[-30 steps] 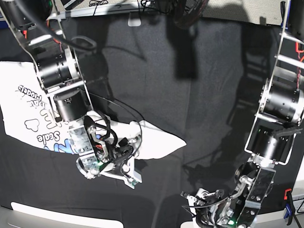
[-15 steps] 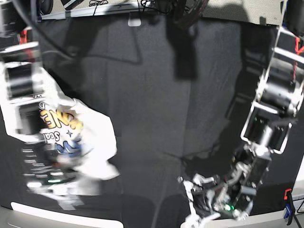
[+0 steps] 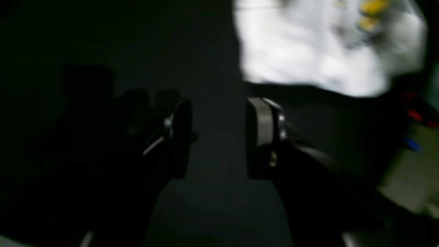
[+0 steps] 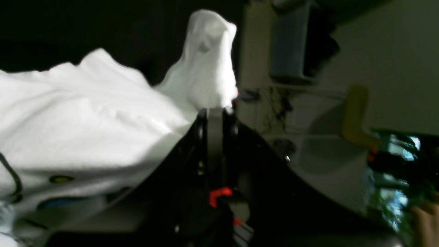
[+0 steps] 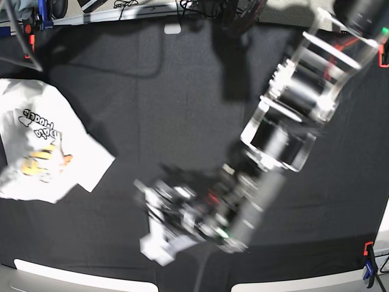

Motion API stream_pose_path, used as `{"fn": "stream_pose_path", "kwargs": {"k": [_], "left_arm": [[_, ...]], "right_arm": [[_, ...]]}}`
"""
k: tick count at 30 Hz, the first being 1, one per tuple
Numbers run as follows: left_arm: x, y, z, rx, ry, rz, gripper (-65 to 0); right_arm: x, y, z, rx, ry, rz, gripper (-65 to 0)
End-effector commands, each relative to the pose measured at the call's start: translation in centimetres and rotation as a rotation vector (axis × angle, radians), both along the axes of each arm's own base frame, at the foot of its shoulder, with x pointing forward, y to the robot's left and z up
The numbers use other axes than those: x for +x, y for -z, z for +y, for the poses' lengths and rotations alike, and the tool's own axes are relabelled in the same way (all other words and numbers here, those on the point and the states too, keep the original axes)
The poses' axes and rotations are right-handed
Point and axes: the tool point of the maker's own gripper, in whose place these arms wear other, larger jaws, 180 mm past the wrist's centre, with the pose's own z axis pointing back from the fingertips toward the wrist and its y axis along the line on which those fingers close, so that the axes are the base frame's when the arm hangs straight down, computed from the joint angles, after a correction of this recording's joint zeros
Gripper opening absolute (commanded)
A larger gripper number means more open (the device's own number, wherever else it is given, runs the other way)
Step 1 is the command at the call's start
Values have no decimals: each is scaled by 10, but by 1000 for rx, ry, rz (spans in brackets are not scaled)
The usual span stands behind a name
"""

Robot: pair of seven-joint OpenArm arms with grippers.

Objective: Layout the t-shirt on the table in an organized manner, then fold the t-shirt properly

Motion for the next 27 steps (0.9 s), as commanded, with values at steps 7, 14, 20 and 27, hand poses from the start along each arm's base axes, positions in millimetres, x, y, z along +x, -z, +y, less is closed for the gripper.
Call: {"fn": "stream_pose_path", "kwargs": {"k": [7,14,20,27], "left_arm": [[-30,-9,-36,-221,67,-13,-413],[-30,-18,-42,-299,91,-109,-413],[-19,-32,-41,-275,108,-142,-413],[-23,-32,-41,-279,116,-121,-413]], "right_arm": [[-61,-117,-83,-142,169,-168,-650],[-83,-148,-89,-1,180,-245,-650],[-64,-111,-49,226,86,-177,-650],[-6,-83,27,478,-99,-200,-650]]}}
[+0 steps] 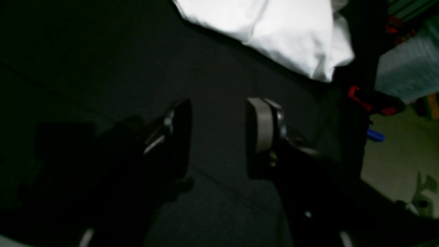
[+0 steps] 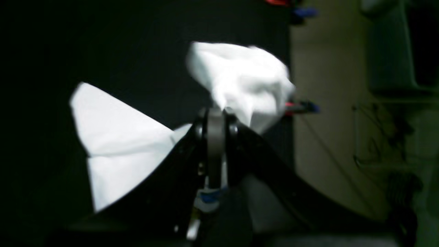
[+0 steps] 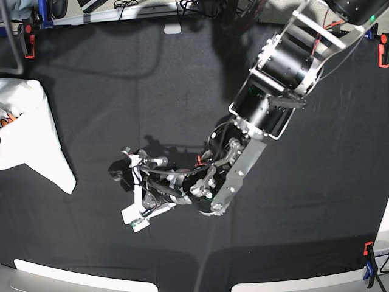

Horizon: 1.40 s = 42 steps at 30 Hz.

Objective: Layout the t-shirt on the table in an organized manner, then fold the t-shirt properly

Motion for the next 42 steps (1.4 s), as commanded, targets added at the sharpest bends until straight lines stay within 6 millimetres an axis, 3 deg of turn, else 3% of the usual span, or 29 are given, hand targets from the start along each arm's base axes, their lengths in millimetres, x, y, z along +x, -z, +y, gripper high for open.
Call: {"fn": "stream_pose_path", "kwargs": {"k": [1,5,10,13,15,20,23,25,30,34,38,40,42], "left_arm": [[5,-31,-15,-85,8,-46,-413],[10,-23,-12,-48,-9,-86,-413],[11,-11,-6,38,0,-110,-413],[9,-5,-2,73,11,-96,-413],[6,0,0,103,23,-84,-413],[0,12,7,172,48,-56,-413],[0,12,7,176,50,-54,-413],[0,11,6,171,48,-56,-413],[1,11,6,170,47,-57,-413],[1,11,6,171,47,-57,-413],[1,11,6,171,47,-57,-413],[1,11,6,171,47,-57,-413],[1,11,6,170,47,-56,-413]], "right_arm": [[1,-20,-7,-26,8,-50,-650],[2,-16,-9,-58,18,-25,-650],[-20,-9,-30,-156,85,98,-650],[-29,-10,-42,-226,117,146,-439],[-31,-13,-51,-257,163,144,-359],[-48,-34,-87,-388,409,100,-350],[-48,-36,-88,-363,461,66,-351],[-37,-24,-70,-243,406,47,-351],[7,18,9,65,136,25,-351],[27,84,69,137,10,118,-351],[31,162,137,175,-126,233,-351],[27,195,155,108,-164,299,-355],[30,213,165,25,-166,311,-355]]}}
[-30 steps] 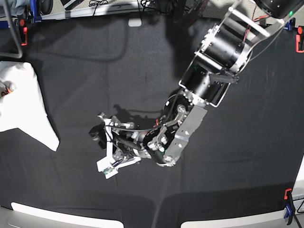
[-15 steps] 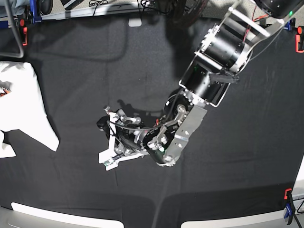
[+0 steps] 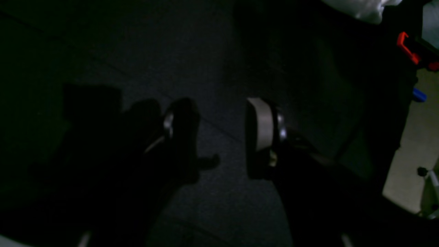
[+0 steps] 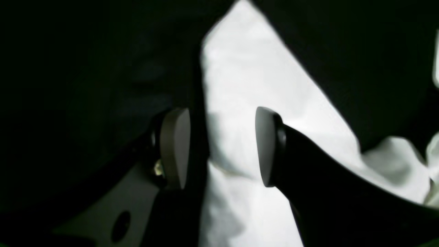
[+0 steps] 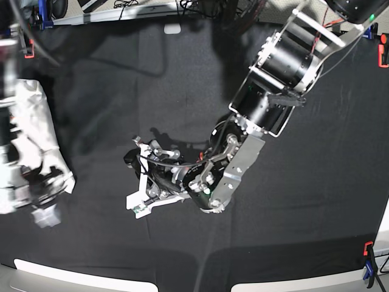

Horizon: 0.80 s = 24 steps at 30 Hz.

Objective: Layout the t-shirt on the table in an organized manner, then fold the t-shirt properly

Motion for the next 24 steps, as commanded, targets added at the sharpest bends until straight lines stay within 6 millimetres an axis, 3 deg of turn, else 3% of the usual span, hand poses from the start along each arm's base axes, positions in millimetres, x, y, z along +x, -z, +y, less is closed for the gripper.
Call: {"fn": "stream_pose_path", "kwargs": {"k": [1,6,10,15,19,24], "left_arm": [[7,-28,-16,-65,15,-47,-413],[7,-27,-16,-65,15,-46,-413],[7,-27,-16,-65,15,-44,-413],[7,-27,-16,-66,15,-45,-413],[7,-27,-16,-68,15,-44,-413],[6,-28,-16,-71,15,-41,-413]], "right_arm": [[17,-21,-9,-37,25,-72,-355],[12,9,19,-28,10,-50,-355],[1,19,-6,-183,58,-48,-355],[-23,35,-25,-254,60,7,-355],[-20,28,-35,-323,50,2,-355],[-4,11,-30,-318,45,-45,-355]]}}
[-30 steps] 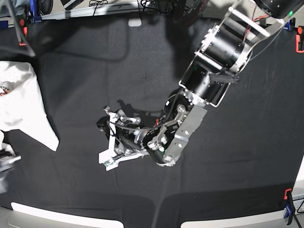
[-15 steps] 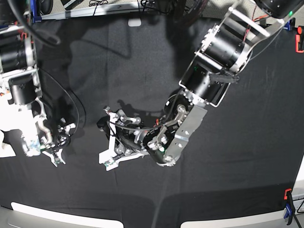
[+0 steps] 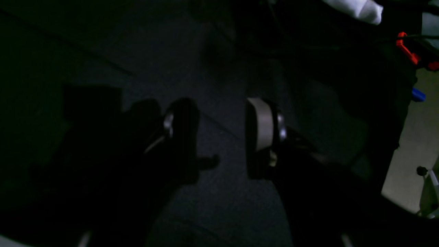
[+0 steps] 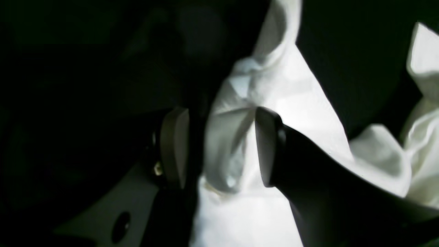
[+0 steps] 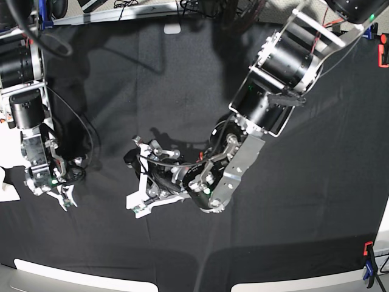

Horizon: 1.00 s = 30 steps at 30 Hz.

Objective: Layout the t-shirt on the table in an organized manner, then fold the t-shirt properly

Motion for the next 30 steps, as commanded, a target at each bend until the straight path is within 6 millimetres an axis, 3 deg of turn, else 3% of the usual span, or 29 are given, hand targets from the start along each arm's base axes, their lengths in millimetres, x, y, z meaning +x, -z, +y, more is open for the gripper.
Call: {"fn": "stream_pose_path", "kwargs": {"k": [1,13,15,19,21,24,30], "left_arm": [[7,-27,-16,-65,14,-46,-413],[7,-27,-16,-65,14,-46,-413],[7,-27,-16,-65,14,-46,-413],[7,-27,-15,-64,14,-46,-413],[7,-27,-15,-65,14,-46,-413],[9,-32,-18,-93,5,-57,-413],[12,-31,-17,-85,-2,-72,-413]], "right_arm": [[15,-25,-10,-37,6,-52,-355],[13,-25,-12,-43,4,-53,-356],[9,-21,-12,-43,5,-42,-410],[1,-12,-14,-47,15,-27,-650],[-1,-10,-11,-41,12,-21,-650],[4,-4,12,31,-23,-17,-650],[23,2,95,165,-120,-46,-650]]}}
